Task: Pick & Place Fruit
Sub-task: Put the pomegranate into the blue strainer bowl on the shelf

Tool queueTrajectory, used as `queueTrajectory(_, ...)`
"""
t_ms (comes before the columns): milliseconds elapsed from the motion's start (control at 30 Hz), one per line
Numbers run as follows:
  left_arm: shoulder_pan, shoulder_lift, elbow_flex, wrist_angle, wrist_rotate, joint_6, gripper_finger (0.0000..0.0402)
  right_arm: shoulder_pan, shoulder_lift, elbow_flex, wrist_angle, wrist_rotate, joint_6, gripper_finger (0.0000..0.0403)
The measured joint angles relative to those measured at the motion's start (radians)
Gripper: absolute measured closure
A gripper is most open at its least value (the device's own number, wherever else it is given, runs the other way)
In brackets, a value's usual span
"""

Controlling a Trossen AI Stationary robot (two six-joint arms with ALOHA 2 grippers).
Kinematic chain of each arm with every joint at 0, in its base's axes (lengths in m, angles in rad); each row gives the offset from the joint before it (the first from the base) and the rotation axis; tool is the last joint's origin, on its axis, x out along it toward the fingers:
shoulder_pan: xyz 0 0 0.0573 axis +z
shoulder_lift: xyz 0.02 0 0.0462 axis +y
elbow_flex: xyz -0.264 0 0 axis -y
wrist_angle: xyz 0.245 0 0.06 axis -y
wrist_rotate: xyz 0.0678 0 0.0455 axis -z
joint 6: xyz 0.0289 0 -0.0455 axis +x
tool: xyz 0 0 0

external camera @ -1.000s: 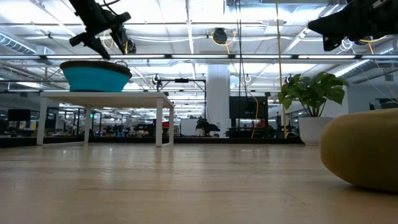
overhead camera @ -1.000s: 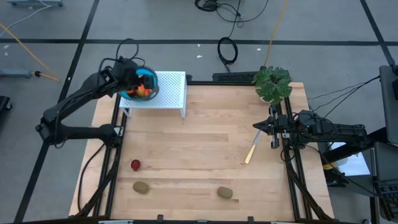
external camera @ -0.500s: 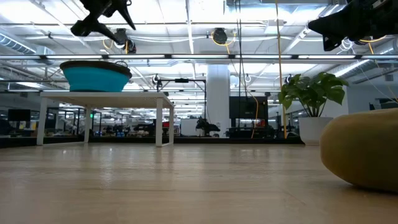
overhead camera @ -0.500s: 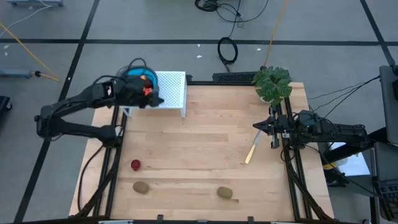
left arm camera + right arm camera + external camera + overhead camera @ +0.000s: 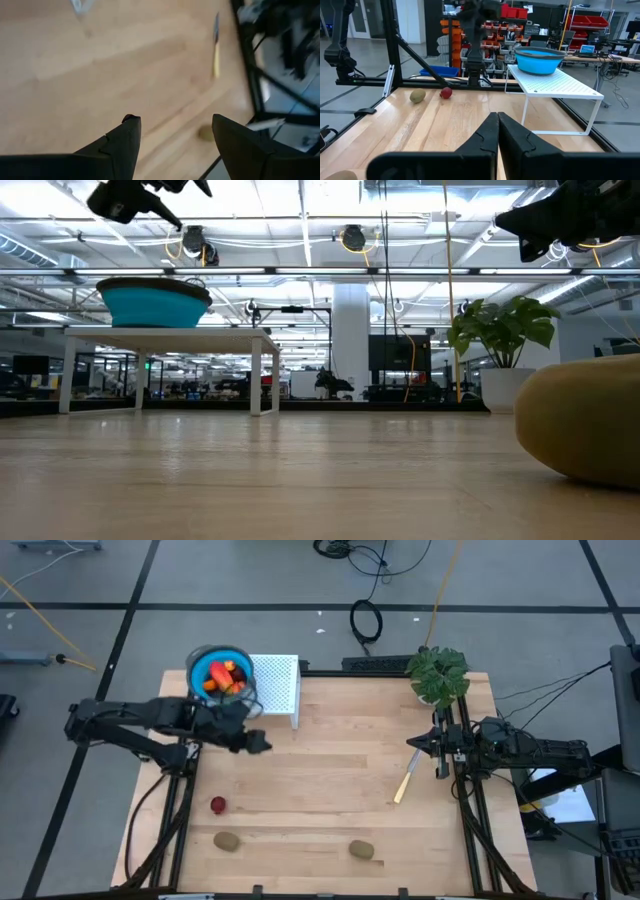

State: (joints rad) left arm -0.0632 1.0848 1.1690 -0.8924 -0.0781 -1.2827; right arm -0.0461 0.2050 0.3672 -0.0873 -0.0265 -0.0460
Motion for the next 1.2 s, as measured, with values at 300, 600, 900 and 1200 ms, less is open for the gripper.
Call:
queueTrajectory(300, -0.179, 0.107, 0.0, -0.064, 0.002, -0.154, 0.0158, 0.0, 0.0, 0.0, 0.0, 0.0, 0.0, 0.0403)
queueTrajectory(600, -0.299, 0.217, 0.0, -0.172, 0.02, -0.315, 0.0158, 0.0, 0.0, 0.0, 0.0, 0.0, 0.0, 0.0403)
queueTrajectory(900, -0.4, 0.322, 0.0, -0.373, 0.062, -0.482, 0.0158, 0.0, 0.0, 0.0, 0.0, 0.0, 0.0, 0.0403)
queueTrajectory(1200, -0.468, 0.362, 0.0, -0.491, 0.062, -0.613, 0.0158, 0.0, 0.0, 0.0, 0.0, 0.0, 0.0, 0.0403)
